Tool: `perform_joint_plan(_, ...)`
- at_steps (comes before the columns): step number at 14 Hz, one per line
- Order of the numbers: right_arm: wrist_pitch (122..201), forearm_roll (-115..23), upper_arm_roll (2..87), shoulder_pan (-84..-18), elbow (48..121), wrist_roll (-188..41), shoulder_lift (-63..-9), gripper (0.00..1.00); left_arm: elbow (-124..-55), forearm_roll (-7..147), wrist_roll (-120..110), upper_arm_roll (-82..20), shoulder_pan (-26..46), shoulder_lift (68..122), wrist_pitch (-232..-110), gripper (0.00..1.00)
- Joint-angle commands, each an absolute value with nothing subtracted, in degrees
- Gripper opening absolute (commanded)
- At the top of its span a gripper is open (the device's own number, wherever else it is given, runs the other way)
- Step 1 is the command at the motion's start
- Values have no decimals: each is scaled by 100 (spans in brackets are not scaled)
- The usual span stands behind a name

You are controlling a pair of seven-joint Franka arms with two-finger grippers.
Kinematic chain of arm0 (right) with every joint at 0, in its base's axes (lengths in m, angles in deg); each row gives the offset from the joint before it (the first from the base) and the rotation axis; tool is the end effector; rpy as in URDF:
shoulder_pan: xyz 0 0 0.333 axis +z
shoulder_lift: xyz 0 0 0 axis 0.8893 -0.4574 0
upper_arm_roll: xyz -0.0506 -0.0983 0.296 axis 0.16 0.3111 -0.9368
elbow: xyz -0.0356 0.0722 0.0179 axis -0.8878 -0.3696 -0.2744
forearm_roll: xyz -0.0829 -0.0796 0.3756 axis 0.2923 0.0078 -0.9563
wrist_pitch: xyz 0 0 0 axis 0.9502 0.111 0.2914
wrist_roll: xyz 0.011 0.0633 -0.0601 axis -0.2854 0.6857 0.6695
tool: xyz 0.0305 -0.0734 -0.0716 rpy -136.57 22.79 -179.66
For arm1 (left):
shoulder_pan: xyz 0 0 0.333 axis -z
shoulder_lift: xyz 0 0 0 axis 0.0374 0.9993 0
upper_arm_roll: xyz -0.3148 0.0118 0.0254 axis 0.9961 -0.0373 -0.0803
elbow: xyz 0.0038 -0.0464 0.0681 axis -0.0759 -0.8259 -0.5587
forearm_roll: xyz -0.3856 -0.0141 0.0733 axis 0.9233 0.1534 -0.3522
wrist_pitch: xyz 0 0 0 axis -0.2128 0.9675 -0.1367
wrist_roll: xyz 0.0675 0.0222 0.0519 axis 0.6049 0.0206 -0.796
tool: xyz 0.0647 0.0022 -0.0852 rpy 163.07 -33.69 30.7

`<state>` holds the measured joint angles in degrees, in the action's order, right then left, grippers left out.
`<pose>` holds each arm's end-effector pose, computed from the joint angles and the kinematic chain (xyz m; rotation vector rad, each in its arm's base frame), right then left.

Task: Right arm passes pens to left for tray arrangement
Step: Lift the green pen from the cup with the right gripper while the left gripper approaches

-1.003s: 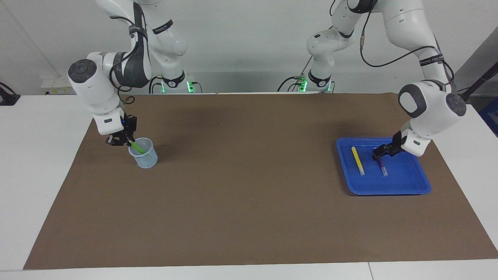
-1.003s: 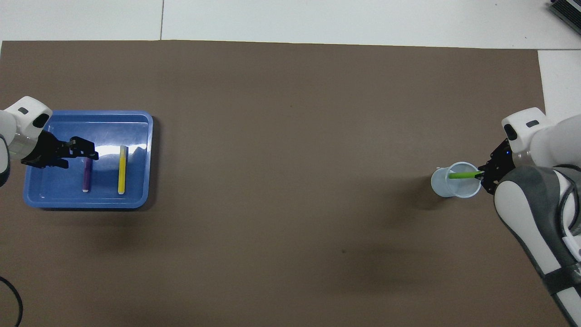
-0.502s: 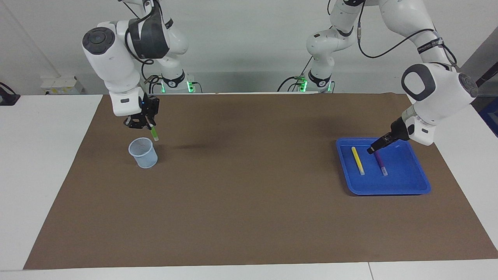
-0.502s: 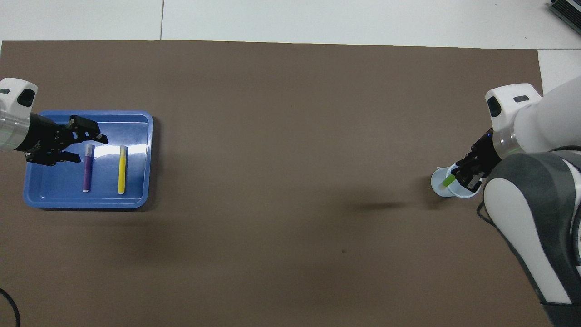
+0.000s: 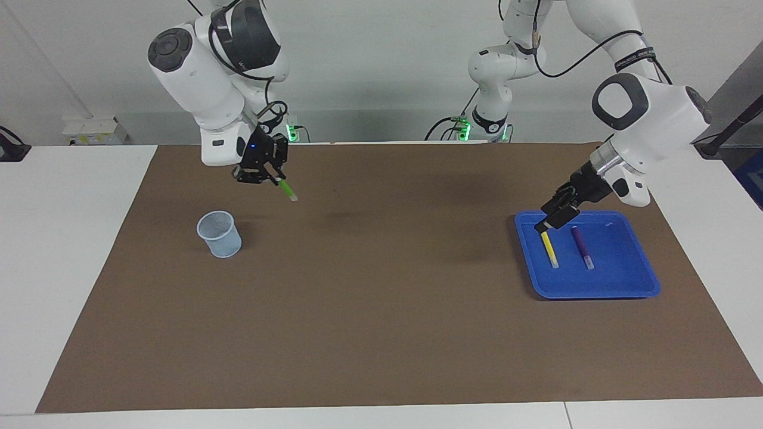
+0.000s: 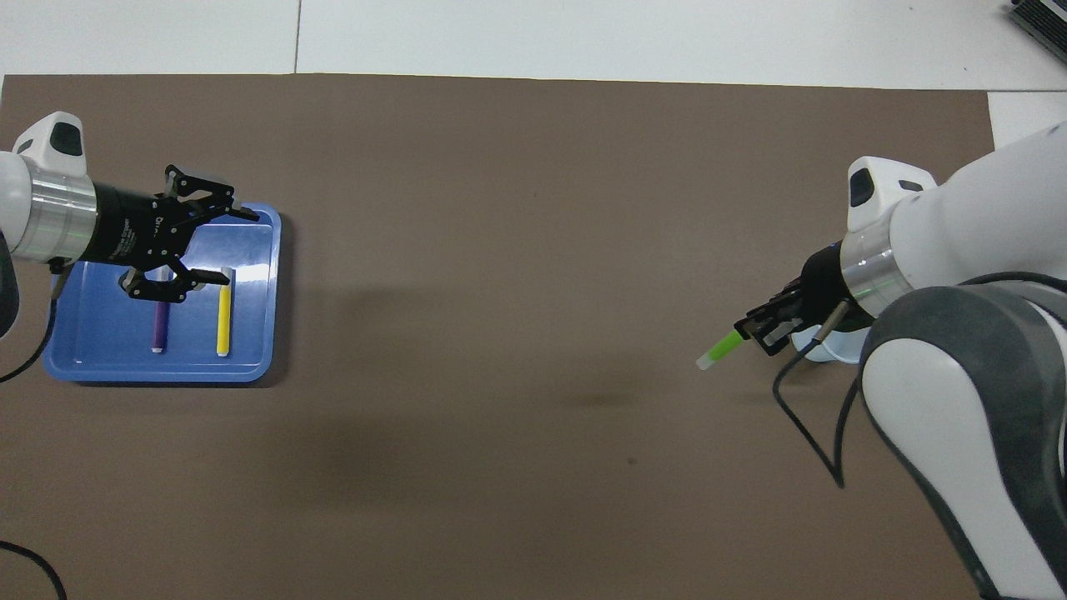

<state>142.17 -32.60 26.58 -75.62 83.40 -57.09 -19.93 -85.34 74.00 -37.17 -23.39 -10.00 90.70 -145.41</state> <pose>0.5352 0.1454 0.5420 -2.7201 -0.8255 0.0508 0.5933 -0.0575 0.4908 2.3634 1.2500 -0.2296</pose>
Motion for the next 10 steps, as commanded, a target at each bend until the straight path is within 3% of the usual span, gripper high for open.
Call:
perform_joint_plan(1,14855,-3771,2625,-7036,8532,-7289,-1969,0,-8695,7668,-5023,-2399,-585,8900,-15119,91)
perform_joint_plan(6,16972,-5719,2625,-6306,9323,-10172,-1951,0,-9326,8310,-6538,-2399,22,8540,-16244,91)
perform_joint_plan(10,17810,-7584,2625,-6243,9447,-10838,-1969,0,-9845,8671,-7100,-2407,391,8198,-16439,91)
